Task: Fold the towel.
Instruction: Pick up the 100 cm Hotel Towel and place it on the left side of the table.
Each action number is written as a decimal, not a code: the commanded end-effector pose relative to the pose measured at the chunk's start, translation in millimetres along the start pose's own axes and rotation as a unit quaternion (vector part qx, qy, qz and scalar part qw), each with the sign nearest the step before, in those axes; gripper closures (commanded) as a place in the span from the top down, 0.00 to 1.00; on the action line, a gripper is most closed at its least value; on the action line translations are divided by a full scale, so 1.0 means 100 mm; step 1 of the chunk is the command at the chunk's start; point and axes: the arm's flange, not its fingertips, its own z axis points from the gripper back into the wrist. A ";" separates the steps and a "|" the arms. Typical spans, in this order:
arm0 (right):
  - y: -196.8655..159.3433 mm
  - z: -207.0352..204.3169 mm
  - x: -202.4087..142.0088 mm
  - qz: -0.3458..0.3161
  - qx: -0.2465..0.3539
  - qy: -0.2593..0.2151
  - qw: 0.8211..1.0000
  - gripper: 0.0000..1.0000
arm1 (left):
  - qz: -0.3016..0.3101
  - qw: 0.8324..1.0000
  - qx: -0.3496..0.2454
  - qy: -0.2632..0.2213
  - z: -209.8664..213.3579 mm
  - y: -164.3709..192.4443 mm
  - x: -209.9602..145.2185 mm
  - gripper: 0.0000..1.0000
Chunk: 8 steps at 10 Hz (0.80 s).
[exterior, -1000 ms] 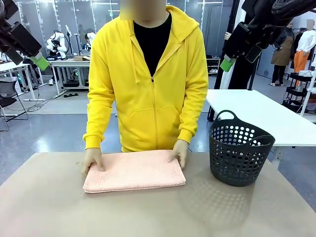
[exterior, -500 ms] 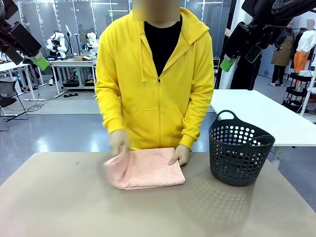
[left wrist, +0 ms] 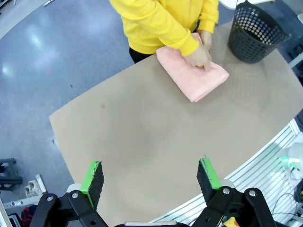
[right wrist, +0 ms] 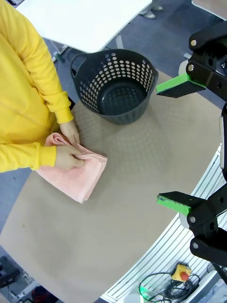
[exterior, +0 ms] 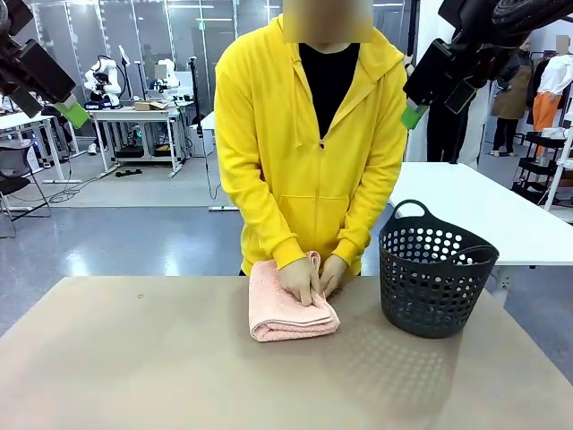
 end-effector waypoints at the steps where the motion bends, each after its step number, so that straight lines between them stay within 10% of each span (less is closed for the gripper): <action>1: -0.02 0.00 0.00 -0.003 -0.005 0.001 1.000 1.00 | 0.002 1.000 0.003 0.005 0.03 -0.01 0.01 1.00; 8: -0.02 0.00 0.00 -0.003 -0.005 0.001 1.000 1.00 | 0.002 1.000 0.003 0.005 0.03 -0.01 0.01 1.00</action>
